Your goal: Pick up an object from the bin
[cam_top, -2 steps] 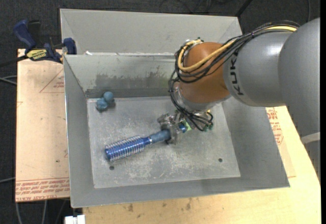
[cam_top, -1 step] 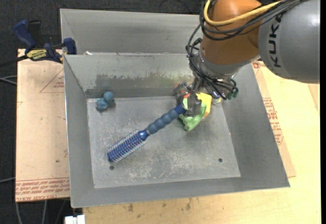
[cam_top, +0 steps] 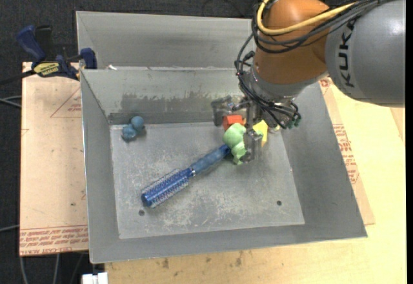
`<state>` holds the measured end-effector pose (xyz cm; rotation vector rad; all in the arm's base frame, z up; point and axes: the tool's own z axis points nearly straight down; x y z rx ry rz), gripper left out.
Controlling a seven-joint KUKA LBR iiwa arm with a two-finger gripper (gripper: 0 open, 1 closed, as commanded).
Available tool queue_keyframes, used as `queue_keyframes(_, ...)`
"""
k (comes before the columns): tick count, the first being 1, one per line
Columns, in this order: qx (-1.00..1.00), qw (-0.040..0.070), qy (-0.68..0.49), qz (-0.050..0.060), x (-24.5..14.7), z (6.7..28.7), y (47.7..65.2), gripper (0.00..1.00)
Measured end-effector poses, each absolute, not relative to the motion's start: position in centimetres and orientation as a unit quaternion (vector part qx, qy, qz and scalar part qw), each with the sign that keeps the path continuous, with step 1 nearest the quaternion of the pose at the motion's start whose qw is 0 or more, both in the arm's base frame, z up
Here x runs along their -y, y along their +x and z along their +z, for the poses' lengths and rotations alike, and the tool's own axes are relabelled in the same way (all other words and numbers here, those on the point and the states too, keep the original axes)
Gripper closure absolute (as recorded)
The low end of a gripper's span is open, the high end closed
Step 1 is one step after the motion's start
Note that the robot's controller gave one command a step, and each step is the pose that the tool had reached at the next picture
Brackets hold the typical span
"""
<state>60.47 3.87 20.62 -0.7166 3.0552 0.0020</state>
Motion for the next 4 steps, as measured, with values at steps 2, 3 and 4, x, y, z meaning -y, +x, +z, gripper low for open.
queue_keyframes(2, -0.981, 0.005, -0.196, 0.001, -4.7, 7.1, 59.9, 0.0)
queue_keyframes(3, -0.98, 0.003, -0.197, 0.0, -4.6, 7.3, 59.8, 1.0)
queue_keyframes(4, -0.983, 0.007, -0.184, 0.0, -3.9, 22.9, 62.8, 1.0)
